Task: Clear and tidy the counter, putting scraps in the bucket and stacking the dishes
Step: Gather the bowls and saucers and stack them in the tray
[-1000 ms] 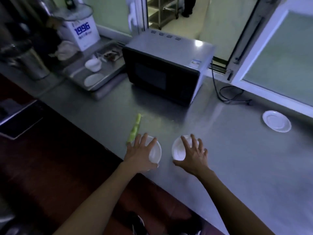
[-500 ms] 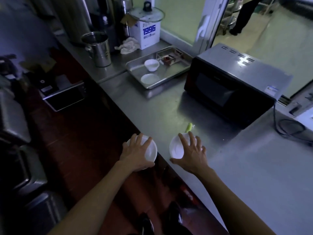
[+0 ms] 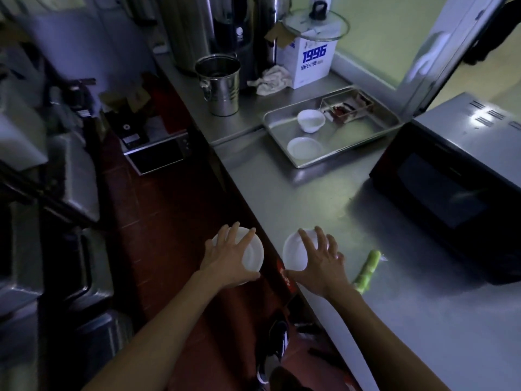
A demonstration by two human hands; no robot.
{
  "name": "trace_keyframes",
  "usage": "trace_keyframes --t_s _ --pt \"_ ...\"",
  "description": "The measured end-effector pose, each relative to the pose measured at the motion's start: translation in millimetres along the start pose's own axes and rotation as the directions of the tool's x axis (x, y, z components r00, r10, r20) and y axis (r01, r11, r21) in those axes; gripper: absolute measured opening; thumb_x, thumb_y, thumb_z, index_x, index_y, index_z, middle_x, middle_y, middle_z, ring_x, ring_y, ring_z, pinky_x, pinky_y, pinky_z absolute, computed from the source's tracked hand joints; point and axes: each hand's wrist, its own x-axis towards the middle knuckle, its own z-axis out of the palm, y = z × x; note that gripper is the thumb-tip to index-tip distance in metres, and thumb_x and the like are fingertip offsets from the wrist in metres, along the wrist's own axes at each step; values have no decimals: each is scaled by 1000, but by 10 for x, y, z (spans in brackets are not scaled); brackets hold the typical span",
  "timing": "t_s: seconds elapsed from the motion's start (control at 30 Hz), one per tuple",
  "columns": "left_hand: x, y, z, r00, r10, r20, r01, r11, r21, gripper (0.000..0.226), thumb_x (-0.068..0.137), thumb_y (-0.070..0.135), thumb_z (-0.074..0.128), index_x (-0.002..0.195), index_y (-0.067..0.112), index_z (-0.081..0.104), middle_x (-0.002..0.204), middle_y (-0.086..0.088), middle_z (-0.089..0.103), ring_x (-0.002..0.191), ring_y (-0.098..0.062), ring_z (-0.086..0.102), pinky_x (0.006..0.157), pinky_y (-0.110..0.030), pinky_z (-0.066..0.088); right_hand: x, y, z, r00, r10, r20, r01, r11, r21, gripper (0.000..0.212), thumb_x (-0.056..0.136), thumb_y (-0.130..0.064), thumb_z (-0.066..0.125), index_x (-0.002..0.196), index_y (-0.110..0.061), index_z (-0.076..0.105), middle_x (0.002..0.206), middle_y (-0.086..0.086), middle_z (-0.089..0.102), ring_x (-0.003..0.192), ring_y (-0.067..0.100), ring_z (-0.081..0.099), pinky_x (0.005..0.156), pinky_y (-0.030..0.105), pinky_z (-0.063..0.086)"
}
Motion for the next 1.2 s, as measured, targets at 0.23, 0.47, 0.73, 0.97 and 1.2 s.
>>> trace_keyframes --t_s 0.23,0.47,0.73,0.97,1.2 --pt "674 -209 -375 1000 -30 -2 30 1000 -5 114 61 79 60 151 45 -2 162 1 -11 148 -28 -10 113 -62 17 817 -85 -254 1000 -28 -7 28 999 -43 113 66 -80 65 155 -37 10 163 5 2 147 39 7 108 61 31" --pt "1057 -718 -533 998 -58 -2 58 997 -47 116 60 80 58 150 47 -5 162 2 -10 148 -27 -10 113 -60 18 1439 -471 -380 999 -47 -2 47 995 -86 113 65 -81 65 153 -37 9 162 5 5 146 39 9 107 61 32" --pt "1605 -1520 -823 1000 14 23 -13 998 -63 116 59 79 60 149 48 -6 161 2 -11 148 -28 -11 112 -63 17 1991 -1153 -462 997 53 -47 -56 996 -74 113 65 -78 69 154 -38 11 164 5 4 147 39 10 108 59 33" --pt "2041 -1998 -1113 995 96 39 -95 995 -21 115 59 81 59 149 48 -5 162 2 -10 148 -28 -9 112 -62 18 2172 -1458 -564 977 184 -107 -186 982 -14 113 63 -74 73 152 -39 14 163 3 4 148 37 7 107 58 32" --pt "2573 -1650 -1392 964 267 5 -267 962 54 110 57 84 53 148 46 5 158 0 3 145 -28 1 109 -58 24 2187 -1319 -622 934 324 -152 -311 945 102 114 62 -73 74 153 -38 16 163 -1 3 147 34 7 110 58 28"
